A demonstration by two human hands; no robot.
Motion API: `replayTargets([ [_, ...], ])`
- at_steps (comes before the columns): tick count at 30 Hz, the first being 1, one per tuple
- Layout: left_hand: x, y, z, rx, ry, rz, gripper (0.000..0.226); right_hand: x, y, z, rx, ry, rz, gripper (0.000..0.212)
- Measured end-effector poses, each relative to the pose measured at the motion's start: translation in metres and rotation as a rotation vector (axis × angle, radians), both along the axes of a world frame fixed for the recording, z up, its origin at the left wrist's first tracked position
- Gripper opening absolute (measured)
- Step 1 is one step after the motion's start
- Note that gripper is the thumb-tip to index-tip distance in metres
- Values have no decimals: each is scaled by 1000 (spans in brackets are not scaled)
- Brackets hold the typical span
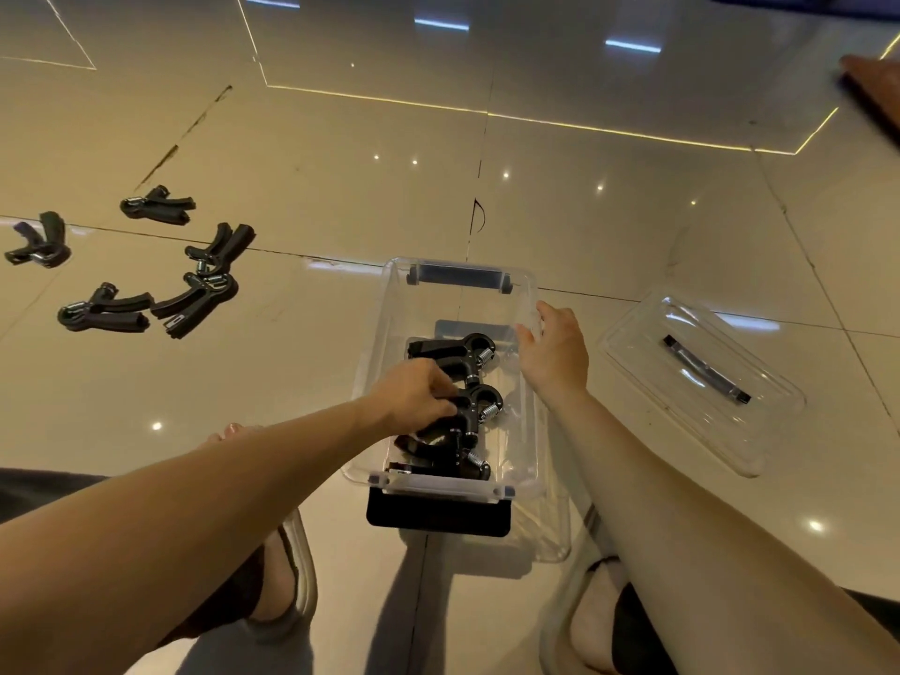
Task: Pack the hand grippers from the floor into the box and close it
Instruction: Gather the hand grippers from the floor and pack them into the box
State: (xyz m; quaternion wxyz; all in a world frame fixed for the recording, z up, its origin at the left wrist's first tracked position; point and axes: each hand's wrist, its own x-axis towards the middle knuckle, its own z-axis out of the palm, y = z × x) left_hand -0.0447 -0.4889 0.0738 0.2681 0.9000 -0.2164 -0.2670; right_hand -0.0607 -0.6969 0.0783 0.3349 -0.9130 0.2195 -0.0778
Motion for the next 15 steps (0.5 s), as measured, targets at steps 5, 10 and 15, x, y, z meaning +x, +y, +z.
replayTargets([
  [5,12,27,61,-89,-157,77,27,-4,44,37,-44,-66,15,50],
  [10,31,97,139,-88,-246,120,32,6,115,90,20,-152,191,38],
  [15,43,215,214,-70,-333,209,28,25,217,148,35,-165,369,31],
])
